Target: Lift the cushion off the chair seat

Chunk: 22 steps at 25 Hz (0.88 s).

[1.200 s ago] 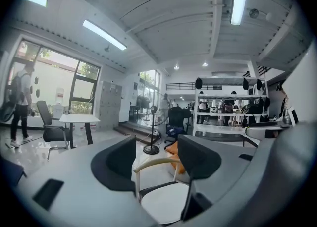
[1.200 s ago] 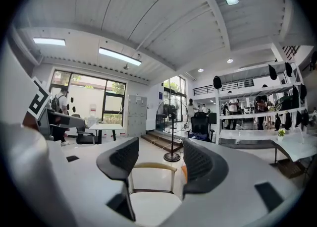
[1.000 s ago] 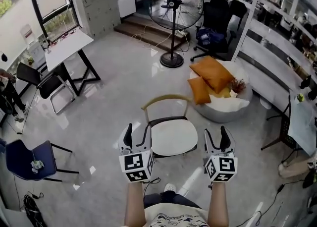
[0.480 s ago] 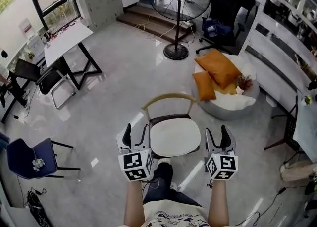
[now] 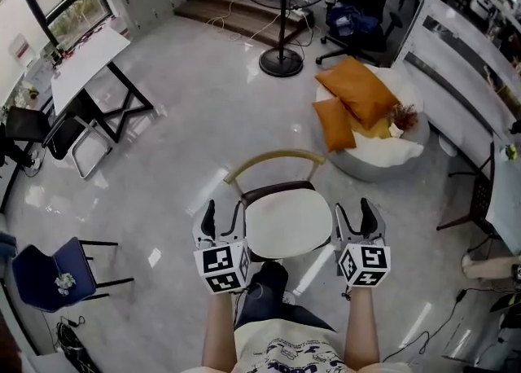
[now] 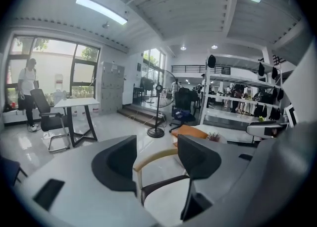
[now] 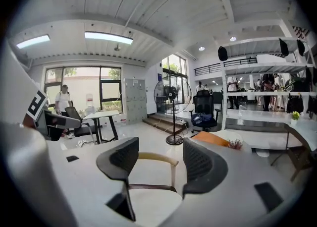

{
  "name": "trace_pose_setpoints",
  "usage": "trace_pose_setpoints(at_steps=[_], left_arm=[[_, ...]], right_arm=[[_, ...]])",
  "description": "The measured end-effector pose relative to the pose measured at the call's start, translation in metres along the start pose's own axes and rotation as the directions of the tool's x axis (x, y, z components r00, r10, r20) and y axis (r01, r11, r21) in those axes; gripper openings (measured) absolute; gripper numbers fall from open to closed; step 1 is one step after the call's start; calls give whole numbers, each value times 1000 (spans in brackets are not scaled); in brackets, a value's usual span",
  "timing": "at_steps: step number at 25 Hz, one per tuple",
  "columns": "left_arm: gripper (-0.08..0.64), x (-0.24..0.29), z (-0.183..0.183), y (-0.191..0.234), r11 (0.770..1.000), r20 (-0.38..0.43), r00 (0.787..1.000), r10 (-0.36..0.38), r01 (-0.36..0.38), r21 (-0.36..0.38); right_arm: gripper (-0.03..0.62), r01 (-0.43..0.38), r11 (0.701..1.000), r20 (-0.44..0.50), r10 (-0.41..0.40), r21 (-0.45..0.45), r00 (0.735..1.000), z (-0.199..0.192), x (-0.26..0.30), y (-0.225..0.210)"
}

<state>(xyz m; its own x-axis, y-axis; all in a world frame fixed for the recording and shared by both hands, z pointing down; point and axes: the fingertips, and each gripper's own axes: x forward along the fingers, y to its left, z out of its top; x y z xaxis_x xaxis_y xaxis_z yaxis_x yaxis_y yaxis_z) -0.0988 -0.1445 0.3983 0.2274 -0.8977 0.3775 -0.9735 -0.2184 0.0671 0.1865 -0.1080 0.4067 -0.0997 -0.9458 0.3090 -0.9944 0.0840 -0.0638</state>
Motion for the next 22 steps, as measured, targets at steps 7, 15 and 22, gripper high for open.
trace_pose_setpoints(at_steps=[7,15,22], left_arm=[[259,75,-44,18,1000,-131,991,-9,10,10],[259,137,-117,38,999,-278,960,-39,44,14],[259,173,-179,48,998,-401,915,-54,58,-2]], right_arm=[[290,21,999,-116,-17,36,993,-43,71,-9],[290,53,998,-248,-43,35,968,-108,134,-18],[287,78,996,-362,-60,35,930,-168,169,-29]])
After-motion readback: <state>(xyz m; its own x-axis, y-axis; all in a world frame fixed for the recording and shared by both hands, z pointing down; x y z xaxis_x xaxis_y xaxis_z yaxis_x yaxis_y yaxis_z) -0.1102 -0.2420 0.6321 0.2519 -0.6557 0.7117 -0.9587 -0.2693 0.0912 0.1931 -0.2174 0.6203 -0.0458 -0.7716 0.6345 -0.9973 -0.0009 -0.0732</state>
